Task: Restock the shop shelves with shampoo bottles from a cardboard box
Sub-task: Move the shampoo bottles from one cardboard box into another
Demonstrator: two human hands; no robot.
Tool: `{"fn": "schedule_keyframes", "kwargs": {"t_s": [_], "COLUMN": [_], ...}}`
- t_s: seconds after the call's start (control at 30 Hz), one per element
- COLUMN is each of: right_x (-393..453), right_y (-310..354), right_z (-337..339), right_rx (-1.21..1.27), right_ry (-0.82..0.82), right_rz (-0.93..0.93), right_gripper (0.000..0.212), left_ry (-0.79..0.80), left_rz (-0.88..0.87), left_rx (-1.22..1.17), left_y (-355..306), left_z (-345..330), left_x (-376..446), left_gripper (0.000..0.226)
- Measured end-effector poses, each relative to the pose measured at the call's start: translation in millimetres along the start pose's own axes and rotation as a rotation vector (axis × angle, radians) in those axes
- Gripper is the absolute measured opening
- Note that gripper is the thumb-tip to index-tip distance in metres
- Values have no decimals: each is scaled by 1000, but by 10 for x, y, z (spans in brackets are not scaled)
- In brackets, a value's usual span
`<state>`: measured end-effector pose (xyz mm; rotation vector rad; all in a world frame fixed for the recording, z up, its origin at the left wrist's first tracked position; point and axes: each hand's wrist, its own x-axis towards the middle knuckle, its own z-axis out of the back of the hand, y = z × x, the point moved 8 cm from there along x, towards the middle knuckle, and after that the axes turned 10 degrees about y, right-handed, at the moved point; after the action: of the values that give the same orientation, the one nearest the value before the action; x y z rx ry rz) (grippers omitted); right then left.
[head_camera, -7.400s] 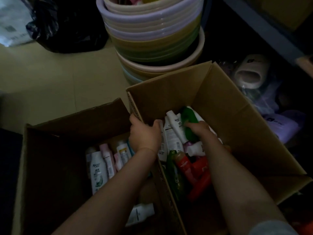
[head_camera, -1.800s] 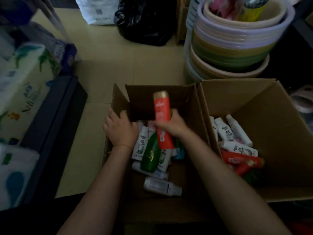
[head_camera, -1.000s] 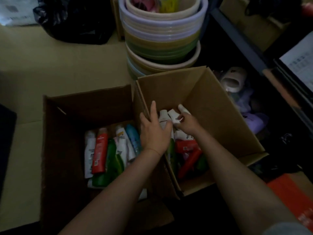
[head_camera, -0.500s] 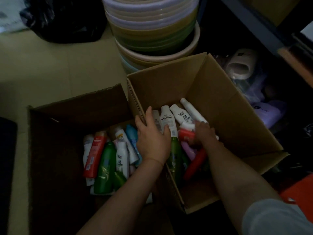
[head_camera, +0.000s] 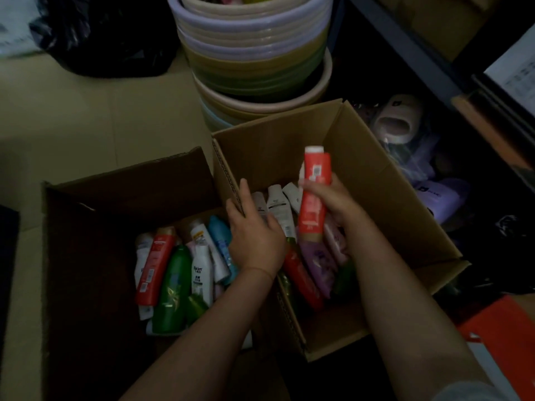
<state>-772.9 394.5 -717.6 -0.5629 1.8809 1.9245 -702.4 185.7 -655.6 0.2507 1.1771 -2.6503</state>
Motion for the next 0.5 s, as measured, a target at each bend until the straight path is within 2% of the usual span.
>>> {"fn": "schedule_keyframes", "kwargs": {"t_s": [0.13,0.23,0.3,0.4,0.5], "right_x": [-526,-918,-1038,-1017,-839], "right_y": [738,984,1062,963,623], "right_z": [-323,-725,-1061,-1748,-2439], "right_rx": [347,459,426,256,22], "right_ry": [131,302,373,456,527], "right_rz": [139,134,117,38,-4], "right_gripper": [45,50,50,39,31], "left_ry": [42,69,-53,-292,-349], "left_rz": [-47,-109,-86,106,292], "left_rx": [-78,-71,46,273,340], "left_y": [57,332,653,1089,1488], "left_z": [162,479,885,1584,1977], "left_x": [-36,-56,-23,8,-19], "left_gripper": [71,67,66,64,67]}}
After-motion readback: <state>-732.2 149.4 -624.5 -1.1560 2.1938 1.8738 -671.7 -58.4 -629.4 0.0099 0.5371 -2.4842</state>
